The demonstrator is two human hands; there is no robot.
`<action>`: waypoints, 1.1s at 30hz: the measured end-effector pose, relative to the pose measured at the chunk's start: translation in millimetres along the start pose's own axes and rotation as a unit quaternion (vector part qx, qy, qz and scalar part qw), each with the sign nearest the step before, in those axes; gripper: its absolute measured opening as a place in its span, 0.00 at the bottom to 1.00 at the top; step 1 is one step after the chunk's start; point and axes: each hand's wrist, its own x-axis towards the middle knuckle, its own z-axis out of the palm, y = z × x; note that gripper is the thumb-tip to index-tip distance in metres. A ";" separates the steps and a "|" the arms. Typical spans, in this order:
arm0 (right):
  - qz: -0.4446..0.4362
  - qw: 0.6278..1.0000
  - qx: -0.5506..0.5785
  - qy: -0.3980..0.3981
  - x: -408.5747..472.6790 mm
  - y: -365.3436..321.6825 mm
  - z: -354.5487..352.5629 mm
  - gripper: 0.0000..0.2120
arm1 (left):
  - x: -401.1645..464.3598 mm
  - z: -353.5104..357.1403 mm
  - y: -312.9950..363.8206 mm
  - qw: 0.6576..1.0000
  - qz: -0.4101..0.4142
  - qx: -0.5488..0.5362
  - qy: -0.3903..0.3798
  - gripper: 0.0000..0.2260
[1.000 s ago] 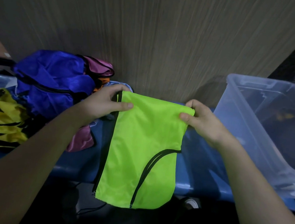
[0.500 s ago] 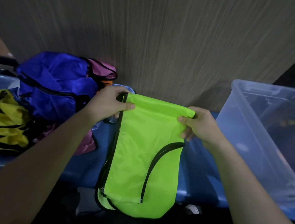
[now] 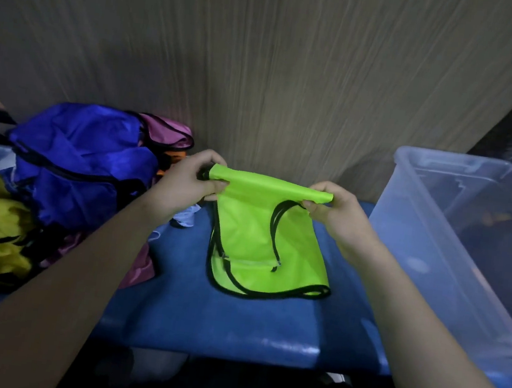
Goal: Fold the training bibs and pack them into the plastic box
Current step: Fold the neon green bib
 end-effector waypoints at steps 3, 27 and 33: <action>0.003 1.000 -0.014 -0.020 -4.6 2.0 -4.3 0.11 | -6.3 -5.8 -6.3 0.998 0.028 0.052 -0.023 0.10; 0.012 0.897 -0.394 -0.201 -41.8 6.4 -34.7 0.26 | -52.2 12.8 -15.0 0.899 0.165 0.380 -0.145 0.21; -0.018 0.935 -0.346 -0.079 -36.4 6.7 -8.5 0.09 | -40.7 43.3 -16.3 0.896 0.238 0.375 -0.018 0.18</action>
